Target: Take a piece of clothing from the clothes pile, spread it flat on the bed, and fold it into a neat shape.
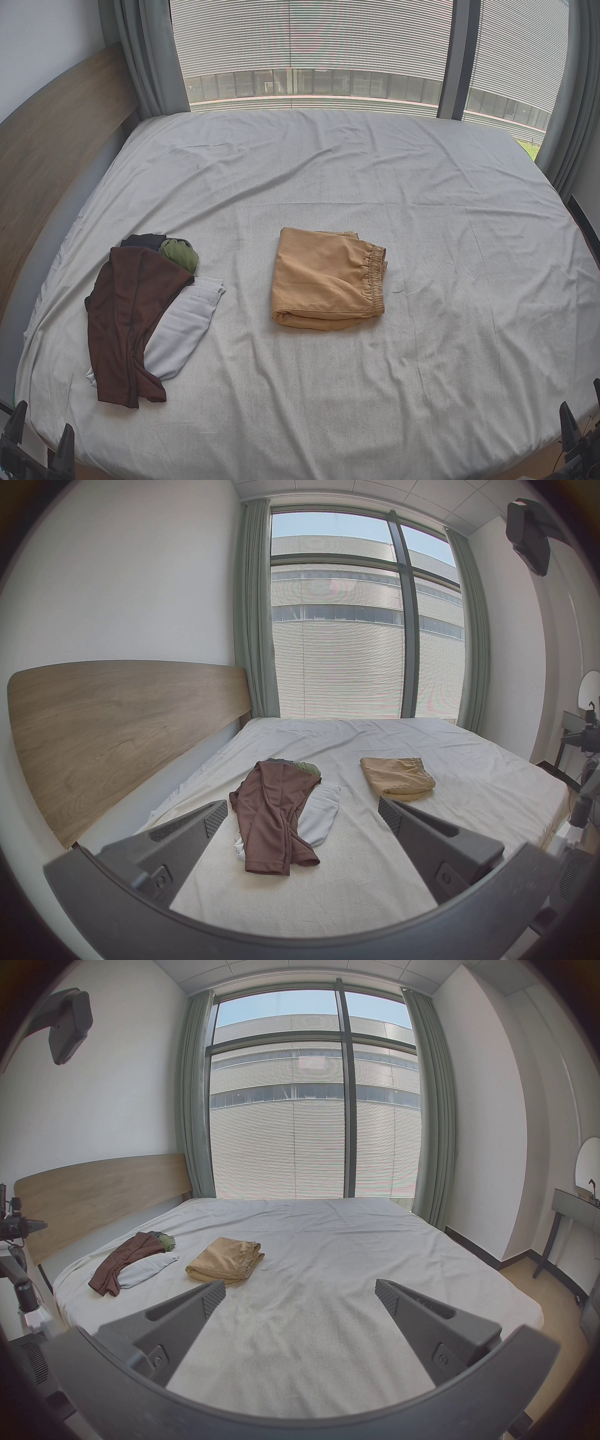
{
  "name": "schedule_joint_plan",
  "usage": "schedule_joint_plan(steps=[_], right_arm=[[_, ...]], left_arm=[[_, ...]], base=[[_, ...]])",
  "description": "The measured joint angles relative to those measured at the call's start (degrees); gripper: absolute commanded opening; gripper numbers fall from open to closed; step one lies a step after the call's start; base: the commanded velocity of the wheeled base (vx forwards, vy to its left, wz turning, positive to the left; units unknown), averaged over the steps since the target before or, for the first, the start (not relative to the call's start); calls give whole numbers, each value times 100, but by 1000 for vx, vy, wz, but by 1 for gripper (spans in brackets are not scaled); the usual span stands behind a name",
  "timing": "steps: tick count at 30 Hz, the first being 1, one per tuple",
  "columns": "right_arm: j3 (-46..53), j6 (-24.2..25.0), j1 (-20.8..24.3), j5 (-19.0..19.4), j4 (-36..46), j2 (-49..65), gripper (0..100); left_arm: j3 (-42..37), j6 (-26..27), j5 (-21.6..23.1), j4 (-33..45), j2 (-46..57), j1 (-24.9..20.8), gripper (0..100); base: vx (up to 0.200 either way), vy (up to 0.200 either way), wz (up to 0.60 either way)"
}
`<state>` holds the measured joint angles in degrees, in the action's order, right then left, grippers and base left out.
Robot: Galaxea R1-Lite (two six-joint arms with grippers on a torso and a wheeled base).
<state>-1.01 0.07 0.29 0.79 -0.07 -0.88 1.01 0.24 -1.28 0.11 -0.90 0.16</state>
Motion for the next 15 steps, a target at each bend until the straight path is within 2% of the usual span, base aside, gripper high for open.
schedule_joint_plan(steps=[15], right_arm=[[0,99,-20,-61,0,4,100]], left_arm=[[0,-15,16,5,-2,0,100]], base=[[0,0,0]])
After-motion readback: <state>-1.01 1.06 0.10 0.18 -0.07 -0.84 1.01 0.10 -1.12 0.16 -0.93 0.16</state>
